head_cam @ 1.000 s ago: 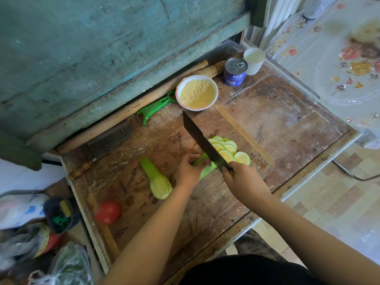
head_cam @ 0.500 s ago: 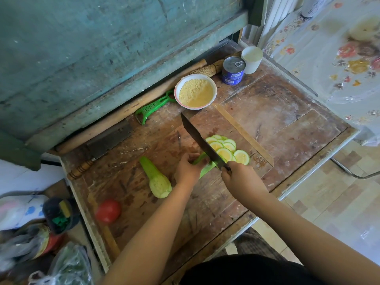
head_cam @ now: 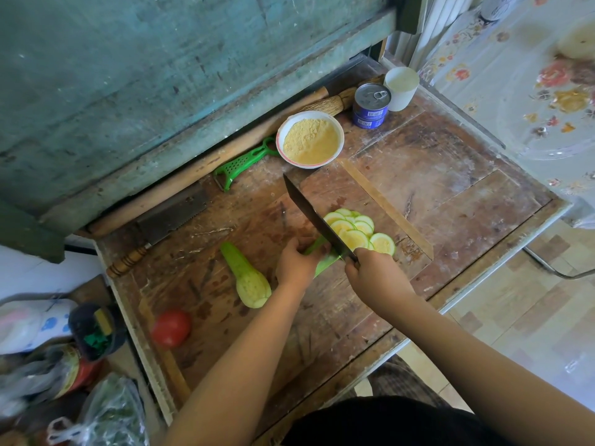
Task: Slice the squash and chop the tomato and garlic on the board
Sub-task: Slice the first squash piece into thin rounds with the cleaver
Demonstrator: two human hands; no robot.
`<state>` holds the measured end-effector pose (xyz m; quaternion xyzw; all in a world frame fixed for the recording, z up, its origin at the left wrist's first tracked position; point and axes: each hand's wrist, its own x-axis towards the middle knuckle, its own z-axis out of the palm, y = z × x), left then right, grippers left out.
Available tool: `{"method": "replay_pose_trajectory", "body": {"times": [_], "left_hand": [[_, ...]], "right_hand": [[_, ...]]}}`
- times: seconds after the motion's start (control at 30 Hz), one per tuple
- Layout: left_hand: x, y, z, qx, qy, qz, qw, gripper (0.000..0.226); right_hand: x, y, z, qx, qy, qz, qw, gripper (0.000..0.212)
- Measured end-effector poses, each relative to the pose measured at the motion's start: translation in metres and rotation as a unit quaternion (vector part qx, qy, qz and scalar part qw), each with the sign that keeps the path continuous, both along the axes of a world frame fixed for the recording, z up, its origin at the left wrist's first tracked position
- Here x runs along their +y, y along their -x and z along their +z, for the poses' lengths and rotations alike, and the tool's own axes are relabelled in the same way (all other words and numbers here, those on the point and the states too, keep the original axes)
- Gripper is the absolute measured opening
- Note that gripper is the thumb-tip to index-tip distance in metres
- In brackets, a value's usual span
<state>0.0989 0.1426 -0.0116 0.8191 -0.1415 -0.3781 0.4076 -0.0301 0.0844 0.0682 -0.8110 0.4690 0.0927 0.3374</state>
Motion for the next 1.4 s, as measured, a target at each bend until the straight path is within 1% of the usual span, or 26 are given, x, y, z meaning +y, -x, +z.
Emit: {"method": "replay_pose_trajectory", "body": {"times": [0.3,0.5,0.6,0.83,1.03,1.4], "left_hand": [[0.002,0.001,-0.003,-0.010,0.003,-0.004,1.000,0.025],[0.002,0.002,0.001,-0.006,-0.004,-0.014,1.000,0.028],[0.002,0.002,0.002,0.001,-0.011,-0.011,1.000,0.026],[0.002,0.001,0.004,0.011,0.001,0.000,1.000,0.022],[0.002,0.001,0.003,0.011,-0.007,0.002,1.000,0.020],[0.002,0.002,0.004,0.015,0.004,0.006,1.000,0.021]], "right_hand": [[-0.002,-0.007,-0.017,0.022,-0.042,-0.015,0.999,0.034],[-0.001,0.001,-0.015,-0.010,-0.056,-0.043,0.997,0.033],[-0.002,0.006,-0.004,-0.022,-0.043,-0.038,0.998,0.035],[0.001,0.012,0.014,-0.032,-0.019,-0.019,0.999,0.031],[0.003,0.015,0.017,-0.036,-0.017,-0.017,0.999,0.031],[0.006,0.017,0.019,-0.020,-0.004,-0.002,1.000,0.031]]}}
